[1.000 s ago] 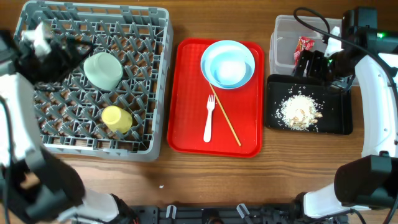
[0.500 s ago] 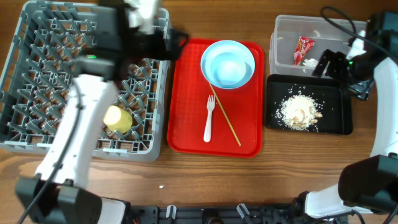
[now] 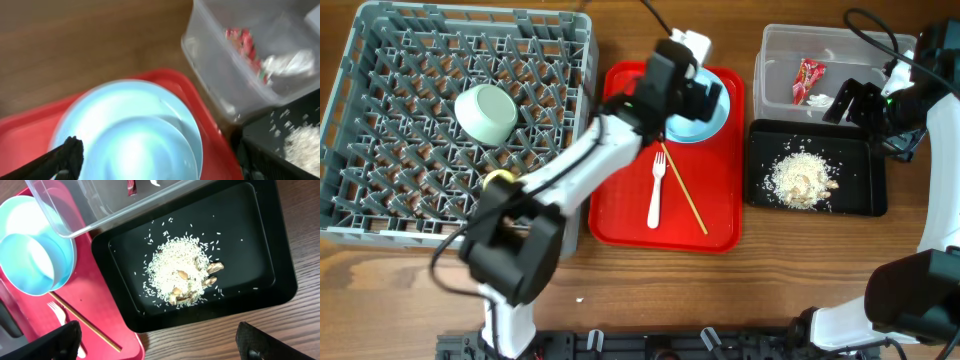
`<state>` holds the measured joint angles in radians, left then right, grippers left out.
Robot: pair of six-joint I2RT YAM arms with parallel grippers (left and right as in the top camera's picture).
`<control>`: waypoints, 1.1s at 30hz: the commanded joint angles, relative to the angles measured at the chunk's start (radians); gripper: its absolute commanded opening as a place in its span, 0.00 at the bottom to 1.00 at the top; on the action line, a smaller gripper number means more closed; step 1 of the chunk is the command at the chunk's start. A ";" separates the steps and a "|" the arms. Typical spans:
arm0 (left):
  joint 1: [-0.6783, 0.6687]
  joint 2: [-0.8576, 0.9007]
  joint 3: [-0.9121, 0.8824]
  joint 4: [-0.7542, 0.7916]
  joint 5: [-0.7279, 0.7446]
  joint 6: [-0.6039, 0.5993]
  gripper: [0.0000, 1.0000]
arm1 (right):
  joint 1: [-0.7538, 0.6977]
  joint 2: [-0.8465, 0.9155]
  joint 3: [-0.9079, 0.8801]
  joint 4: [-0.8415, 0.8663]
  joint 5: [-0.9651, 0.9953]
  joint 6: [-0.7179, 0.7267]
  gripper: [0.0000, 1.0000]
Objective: Sort waste into correct bins and load items into the dishwasher rack
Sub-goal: 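Move the left gripper to the light-blue plate and grasp its rim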
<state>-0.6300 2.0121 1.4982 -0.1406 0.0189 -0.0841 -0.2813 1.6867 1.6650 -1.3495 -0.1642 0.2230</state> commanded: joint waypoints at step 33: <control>-0.042 0.151 0.003 -0.244 -0.115 0.055 0.04 | 0.002 -0.026 0.009 -0.002 -0.017 0.013 1.00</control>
<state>-0.6704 2.1441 1.4986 -0.3740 -0.0906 -0.0307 -0.2813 1.6863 1.6650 -1.3495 -0.1642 0.2234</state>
